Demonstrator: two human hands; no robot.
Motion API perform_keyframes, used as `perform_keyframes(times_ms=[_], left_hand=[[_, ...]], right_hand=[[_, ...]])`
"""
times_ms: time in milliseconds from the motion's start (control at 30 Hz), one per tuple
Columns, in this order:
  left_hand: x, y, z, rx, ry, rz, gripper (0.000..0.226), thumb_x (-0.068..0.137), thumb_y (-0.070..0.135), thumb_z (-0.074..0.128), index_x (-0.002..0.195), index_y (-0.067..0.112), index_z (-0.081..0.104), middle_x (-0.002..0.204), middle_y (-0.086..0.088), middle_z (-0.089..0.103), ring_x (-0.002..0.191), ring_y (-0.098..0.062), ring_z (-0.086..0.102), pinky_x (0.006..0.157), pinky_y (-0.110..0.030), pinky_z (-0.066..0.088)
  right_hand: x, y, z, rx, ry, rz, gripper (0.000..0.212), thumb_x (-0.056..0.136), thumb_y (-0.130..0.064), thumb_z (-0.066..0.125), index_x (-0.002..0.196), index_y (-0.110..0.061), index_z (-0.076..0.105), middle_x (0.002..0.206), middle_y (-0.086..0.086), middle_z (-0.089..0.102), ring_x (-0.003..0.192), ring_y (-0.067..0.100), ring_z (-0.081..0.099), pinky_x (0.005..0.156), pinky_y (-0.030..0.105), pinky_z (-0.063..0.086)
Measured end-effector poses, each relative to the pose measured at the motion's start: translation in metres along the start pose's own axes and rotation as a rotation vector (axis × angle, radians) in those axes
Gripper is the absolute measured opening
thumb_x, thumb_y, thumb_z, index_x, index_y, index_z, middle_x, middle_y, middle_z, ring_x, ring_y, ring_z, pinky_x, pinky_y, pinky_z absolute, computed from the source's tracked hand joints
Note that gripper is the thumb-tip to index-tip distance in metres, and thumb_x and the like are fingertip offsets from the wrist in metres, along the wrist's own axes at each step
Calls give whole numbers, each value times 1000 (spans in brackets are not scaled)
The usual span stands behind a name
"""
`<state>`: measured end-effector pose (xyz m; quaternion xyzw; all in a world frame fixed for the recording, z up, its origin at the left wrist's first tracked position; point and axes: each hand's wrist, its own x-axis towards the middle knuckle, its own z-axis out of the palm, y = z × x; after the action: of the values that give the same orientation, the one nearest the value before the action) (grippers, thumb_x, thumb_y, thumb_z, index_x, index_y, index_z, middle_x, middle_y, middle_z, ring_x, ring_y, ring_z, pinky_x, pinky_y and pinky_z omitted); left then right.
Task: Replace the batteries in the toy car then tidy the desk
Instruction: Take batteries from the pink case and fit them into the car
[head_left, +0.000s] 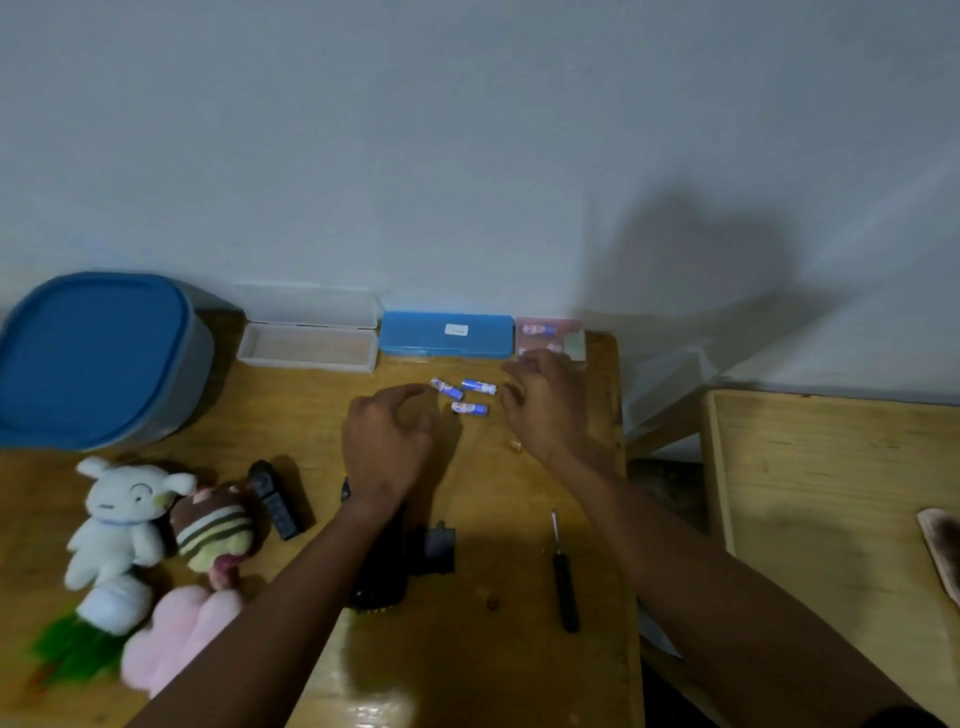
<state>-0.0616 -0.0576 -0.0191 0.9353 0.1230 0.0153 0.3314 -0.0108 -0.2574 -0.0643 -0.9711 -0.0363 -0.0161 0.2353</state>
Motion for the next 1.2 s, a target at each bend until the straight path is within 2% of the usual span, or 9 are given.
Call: perform_keyframes(times_ms=[133,233,533,733,867,933,1000,1100,1200], left_hand=[[-35,-31,-28,-54,12,-49,39,89,23,73,127,16,69,126,-6,70,117,-24,60,93,-32,44],[-59,-52,-37,-85,14,-82,47,89,25,74,133,14,64,129,-8,67,118,-25,60,98,-38,48],[-91,-92,-38,-245,-80,-182,45,94,21,68,137,10,60,116,-6,74,106,-21,70,94,-36,54],[-89,-103,-37,-511,-269,-369,30,100,22,61,127,11,67,115,-7,74,107,-21,69,92,-29,52],[-91,-101,-38,-725,-303,-410,26,103,17,56,125,6,66,117,-12,73,97,-18,71,81,-23,57],[-91,-100,-39,-859,-305,-450,27,104,21,55,126,8,65,119,-14,73,103,-24,72,89,-37,59],[-92,-99,-39,-969,-292,-512,29,104,27,55,125,11,64,120,-14,72,108,-30,71,98,-50,55],[-96,-93,-42,-1166,-309,-557,34,106,33,48,127,9,58,121,-17,69,103,-30,69,97,-52,52],[-97,-85,-47,-1414,-371,-587,45,106,38,44,141,9,44,135,-21,63,118,-36,64,95,-54,55]], right_hand=[[-6,-38,14,-63,-42,-86,29,87,-37,67,112,-24,73,109,-2,63,106,22,53,89,40,44],[-7,-57,20,-94,-37,-88,27,85,-36,67,108,-24,73,106,-2,64,103,22,53,87,38,40],[-33,-60,32,-104,-42,-79,30,88,-20,69,118,-14,70,107,9,72,97,28,63,83,38,51],[-57,-76,22,107,-71,-170,35,91,-14,63,125,-11,67,110,10,72,94,25,65,81,34,50],[-93,-103,10,410,14,56,24,86,-7,66,107,-17,73,73,-11,62,69,3,58,66,18,48],[-114,-118,4,619,56,187,19,86,-8,68,99,-21,74,72,-13,65,68,3,62,61,15,49],[-133,-130,-1,762,57,245,18,85,-11,71,91,-28,72,77,-10,71,73,8,67,64,26,55],[-149,-140,-9,874,21,258,17,84,-12,75,88,-29,70,80,-7,74,77,8,70,66,25,55],[-155,-145,-19,903,-9,226,14,83,-12,76,89,-24,71,84,-3,75,80,9,72,68,30,59]])
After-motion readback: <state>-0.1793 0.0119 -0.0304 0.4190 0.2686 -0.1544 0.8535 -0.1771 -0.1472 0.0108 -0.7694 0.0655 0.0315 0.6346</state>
